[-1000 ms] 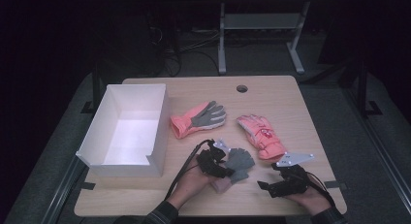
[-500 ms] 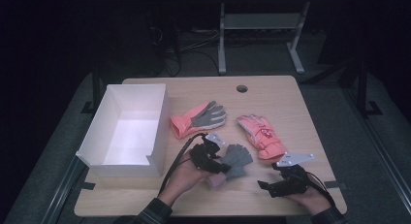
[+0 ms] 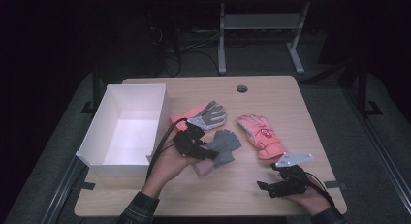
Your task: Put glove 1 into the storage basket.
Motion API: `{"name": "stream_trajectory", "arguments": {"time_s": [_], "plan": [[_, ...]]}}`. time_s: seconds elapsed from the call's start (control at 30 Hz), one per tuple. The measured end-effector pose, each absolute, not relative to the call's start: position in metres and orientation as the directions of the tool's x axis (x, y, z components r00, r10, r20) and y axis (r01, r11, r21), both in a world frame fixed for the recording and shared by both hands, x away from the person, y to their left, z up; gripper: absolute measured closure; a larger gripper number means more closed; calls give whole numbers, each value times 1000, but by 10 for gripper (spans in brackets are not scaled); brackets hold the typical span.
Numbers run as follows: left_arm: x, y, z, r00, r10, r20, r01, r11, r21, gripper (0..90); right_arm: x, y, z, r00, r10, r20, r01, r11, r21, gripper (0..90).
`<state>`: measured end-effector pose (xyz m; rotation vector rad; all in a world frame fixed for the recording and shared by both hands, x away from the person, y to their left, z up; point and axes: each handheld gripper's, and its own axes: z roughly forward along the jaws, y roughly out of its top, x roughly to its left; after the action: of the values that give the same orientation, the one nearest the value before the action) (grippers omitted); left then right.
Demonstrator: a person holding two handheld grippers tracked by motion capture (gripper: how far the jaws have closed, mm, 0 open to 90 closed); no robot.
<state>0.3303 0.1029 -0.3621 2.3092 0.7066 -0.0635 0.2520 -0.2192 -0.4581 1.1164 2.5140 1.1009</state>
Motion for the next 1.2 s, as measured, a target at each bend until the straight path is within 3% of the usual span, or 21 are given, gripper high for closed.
{"name": "stream_trajectory", "arguments": {"time_s": [1.2], "plan": [[343,180,-300,783,599,-167,524,-491,696,622,252,-215,-462,-717,685,129,567,465,680,138]]}}
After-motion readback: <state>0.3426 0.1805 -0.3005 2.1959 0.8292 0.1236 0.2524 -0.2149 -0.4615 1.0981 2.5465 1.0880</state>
